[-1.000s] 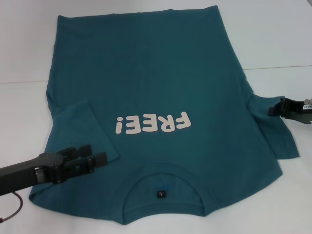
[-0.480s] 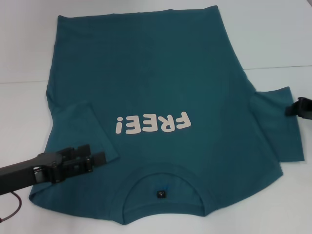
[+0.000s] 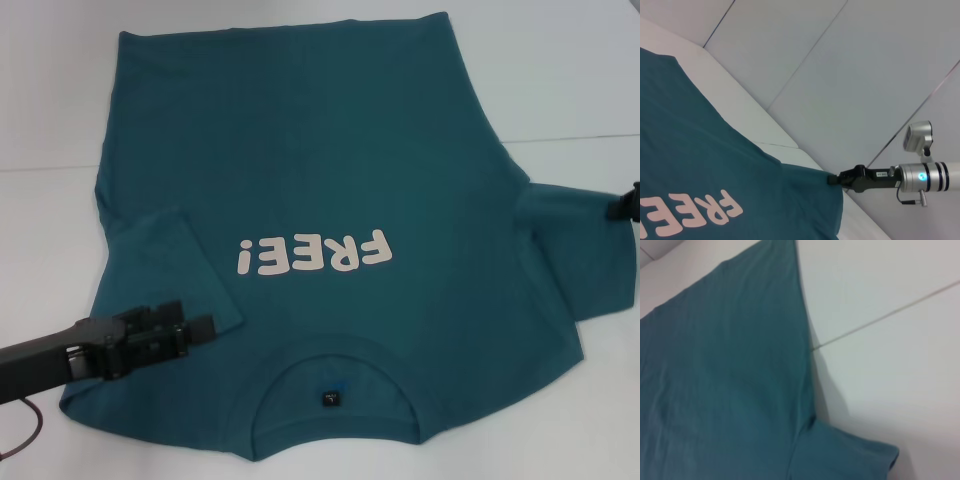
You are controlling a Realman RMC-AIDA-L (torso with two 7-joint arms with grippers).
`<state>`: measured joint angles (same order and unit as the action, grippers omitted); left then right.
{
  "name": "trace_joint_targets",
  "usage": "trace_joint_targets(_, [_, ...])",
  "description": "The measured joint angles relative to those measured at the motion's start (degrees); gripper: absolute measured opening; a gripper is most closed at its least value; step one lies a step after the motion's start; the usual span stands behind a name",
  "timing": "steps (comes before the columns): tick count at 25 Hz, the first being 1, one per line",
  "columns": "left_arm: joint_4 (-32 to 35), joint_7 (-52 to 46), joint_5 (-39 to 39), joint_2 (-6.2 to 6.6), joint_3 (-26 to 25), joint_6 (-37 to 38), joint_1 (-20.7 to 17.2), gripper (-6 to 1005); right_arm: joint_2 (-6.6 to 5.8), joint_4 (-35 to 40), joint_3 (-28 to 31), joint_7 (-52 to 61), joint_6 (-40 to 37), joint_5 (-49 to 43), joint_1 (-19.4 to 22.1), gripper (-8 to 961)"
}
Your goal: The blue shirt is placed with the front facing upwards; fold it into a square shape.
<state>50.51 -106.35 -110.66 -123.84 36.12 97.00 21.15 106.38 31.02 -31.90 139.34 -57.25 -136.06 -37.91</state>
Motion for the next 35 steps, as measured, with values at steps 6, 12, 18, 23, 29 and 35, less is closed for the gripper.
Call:
trace_joint_targets(6, [-0.05,0.00,0.00,0.00,-0.75,0.23,-0.22,916,-0.60,0.88,-0.73,0.04,1.20,-0.06,-1.58,29])
trace_joint_targets(12, [-0.16,0.00,0.00,0.00,-1.25,0.37,-0.35,916,-1.21,1.46,-2.07,0.34,1.58,-0.09,-3.02,32])
trace_joint_targets(18, [-0.17,0.00,0.00,0.00,-1.30,0.26,-0.48,916,-1.76,1.51,-2.58,0.53,1.57,-1.43,-4.63,35])
trace_joint_targets(23, [-0.17,0.00,0.00,0.00,-1.32,0.11,-0.50,916,-1.60,1.51,-3.74,2.35,1.04,-6.67,-6.60,37])
trace_joint_targets(29, [-0.15,0.00,0.00,0.00,-1.31,0.03,-0.49,916,-1.35,1.60,-4.62,2.61,-0.52,-7.29,-6.96,41])
trace_joint_targets(35, [-0.15,0.00,0.00,0.00,-1.39,-0.03,-0.44,916,-1.45,3.70,-5.51,2.53,-5.03,-7.34,-6.96,44])
